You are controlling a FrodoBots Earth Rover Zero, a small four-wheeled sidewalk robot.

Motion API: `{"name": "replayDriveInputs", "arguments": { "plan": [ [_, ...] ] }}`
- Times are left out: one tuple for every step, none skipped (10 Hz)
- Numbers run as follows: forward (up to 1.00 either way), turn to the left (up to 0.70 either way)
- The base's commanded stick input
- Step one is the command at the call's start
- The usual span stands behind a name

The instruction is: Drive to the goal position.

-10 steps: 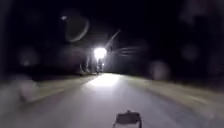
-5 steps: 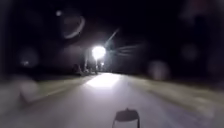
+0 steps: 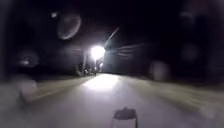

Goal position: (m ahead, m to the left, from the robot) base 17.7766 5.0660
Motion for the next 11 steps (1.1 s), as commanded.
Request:
{"name": "replayDriveInputs", "arguments": {
  "plan": [
    [1.0,0.03],
    [1.0,0.05],
    [1.0,0.07],
    [1.0,0.1],
    [1.0,0.11],
    [1.0,0.11],
    [1.0,0.11],
    [1.0,0.1],
    [1.0,0.07],
    [1.0,0.03],
    [1.0,0.03]
  ]
}}
